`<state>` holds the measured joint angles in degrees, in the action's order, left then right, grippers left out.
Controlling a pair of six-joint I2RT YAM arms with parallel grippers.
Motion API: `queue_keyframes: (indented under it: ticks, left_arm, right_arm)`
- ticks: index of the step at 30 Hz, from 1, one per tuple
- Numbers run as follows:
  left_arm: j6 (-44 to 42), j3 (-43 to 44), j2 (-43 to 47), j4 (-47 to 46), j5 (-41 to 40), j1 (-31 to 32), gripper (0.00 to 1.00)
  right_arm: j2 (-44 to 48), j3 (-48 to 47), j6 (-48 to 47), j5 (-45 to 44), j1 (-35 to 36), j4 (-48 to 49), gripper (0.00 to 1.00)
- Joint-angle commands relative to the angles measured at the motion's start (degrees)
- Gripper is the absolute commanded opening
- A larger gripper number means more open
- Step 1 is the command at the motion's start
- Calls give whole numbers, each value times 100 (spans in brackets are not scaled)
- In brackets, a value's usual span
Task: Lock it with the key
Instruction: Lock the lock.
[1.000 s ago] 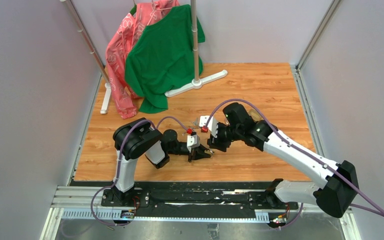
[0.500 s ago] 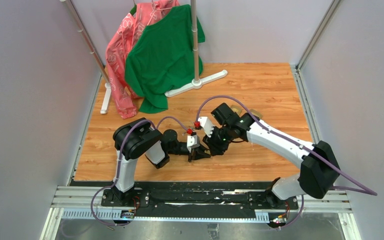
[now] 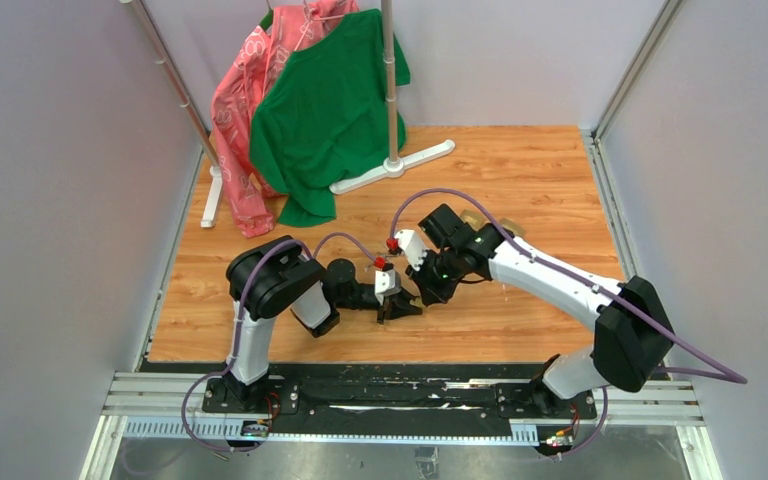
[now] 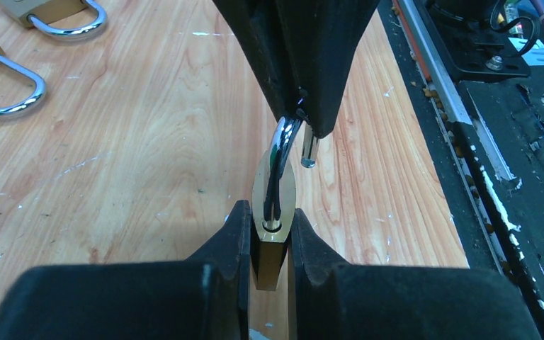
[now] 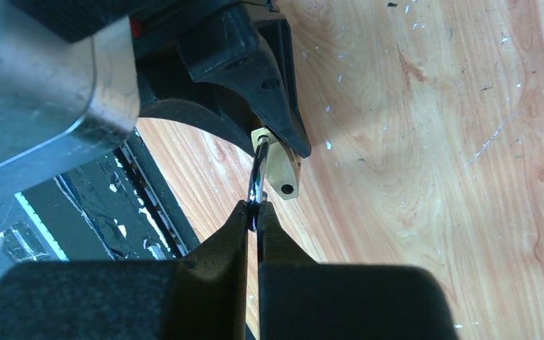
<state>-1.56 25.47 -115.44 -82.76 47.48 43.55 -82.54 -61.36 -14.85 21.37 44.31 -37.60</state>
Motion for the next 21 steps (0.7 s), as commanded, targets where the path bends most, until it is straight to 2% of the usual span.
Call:
queue_keyframes:
  ticks: [1,4,8,11,14,21]
  left_arm:
    - [-101,-20,8,152,18,31,0]
    - [-83,5,-3,147,93,31,0]
    - [-185,40,-11,287,386,31,0]
    - [-162,61,-19,320,398,22,0]
    - [-129,54,-20,284,362,22,0]
    - [-91,95,-66,301,343,13,0]
  right_arm:
    - [240,136,-419,-144,-39,-97,0]
    - [416,469,-858,-115,-15,272,0]
    - [968,871,-1947,-374,49,779,0]
    - [1421,1315,-2394,11,59,1526,0]
    - [1590,1758,-2505,327,79,1981,0]
    - [1333,1936,-2358,501,77,1895,0]
